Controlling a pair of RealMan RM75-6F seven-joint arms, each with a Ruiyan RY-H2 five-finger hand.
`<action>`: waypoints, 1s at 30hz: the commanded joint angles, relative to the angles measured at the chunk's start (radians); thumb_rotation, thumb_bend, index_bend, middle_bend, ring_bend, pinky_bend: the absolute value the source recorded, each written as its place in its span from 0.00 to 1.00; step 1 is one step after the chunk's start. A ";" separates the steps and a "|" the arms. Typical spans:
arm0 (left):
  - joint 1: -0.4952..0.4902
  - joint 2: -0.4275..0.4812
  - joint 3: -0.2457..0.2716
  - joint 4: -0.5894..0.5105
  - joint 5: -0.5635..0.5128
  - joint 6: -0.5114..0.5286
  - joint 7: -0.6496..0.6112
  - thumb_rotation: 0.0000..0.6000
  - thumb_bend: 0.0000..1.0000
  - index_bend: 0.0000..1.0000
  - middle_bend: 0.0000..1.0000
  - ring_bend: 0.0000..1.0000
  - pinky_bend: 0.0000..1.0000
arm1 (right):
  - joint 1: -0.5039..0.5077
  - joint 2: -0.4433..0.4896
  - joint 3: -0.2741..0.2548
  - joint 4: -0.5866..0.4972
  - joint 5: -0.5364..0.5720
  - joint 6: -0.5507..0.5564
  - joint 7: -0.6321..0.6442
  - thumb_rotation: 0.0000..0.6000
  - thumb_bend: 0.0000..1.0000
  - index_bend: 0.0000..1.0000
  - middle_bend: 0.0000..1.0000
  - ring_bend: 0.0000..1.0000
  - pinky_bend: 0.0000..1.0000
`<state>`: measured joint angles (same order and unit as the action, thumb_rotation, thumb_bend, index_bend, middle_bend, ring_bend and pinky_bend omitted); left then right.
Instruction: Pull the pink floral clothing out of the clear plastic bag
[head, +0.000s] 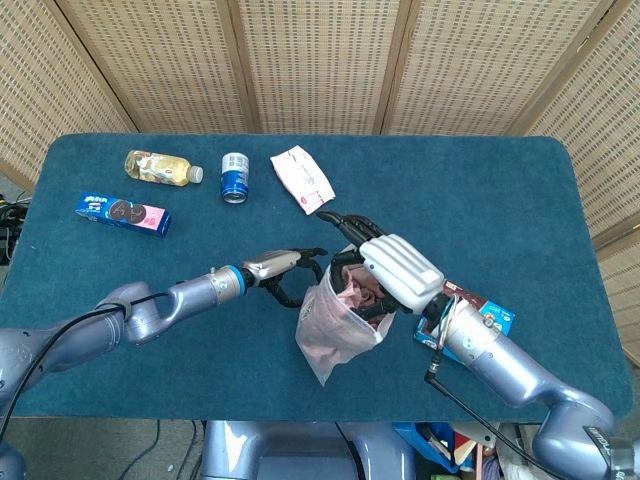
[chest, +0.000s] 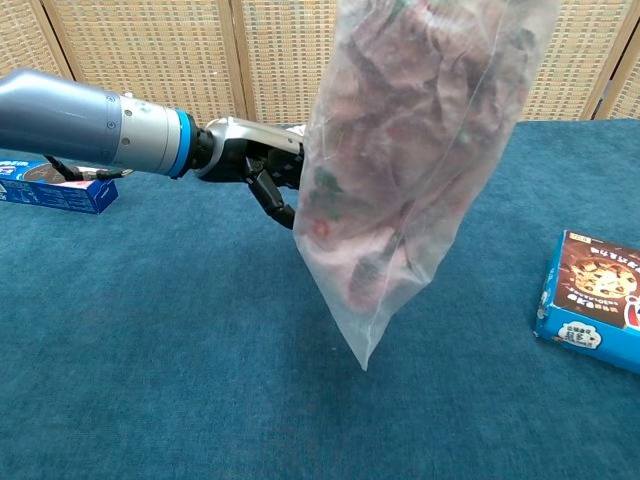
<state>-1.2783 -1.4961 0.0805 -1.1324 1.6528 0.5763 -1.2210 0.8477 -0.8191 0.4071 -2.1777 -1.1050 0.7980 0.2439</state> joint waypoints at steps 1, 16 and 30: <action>0.000 -0.001 0.003 0.001 -0.002 0.002 -0.003 1.00 0.37 0.43 0.00 0.00 0.00 | 0.003 -0.003 0.000 0.003 0.001 -0.004 0.000 1.00 0.61 0.76 0.00 0.00 0.00; -0.004 -0.006 0.010 0.009 -0.013 0.013 -0.001 1.00 0.47 0.59 0.00 0.00 0.00 | 0.008 -0.012 -0.005 0.006 0.004 -0.002 -0.003 1.00 0.61 0.76 0.00 0.00 0.00; 0.026 0.006 -0.014 0.004 -0.060 0.038 0.056 1.00 0.64 0.76 0.00 0.00 0.00 | -0.008 -0.012 -0.014 0.025 0.000 0.012 0.002 1.00 0.61 0.76 0.00 0.00 0.00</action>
<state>-1.2552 -1.4936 0.0685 -1.1266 1.5963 0.6112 -1.1682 0.8408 -0.8313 0.3937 -2.1543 -1.1037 0.8085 0.2449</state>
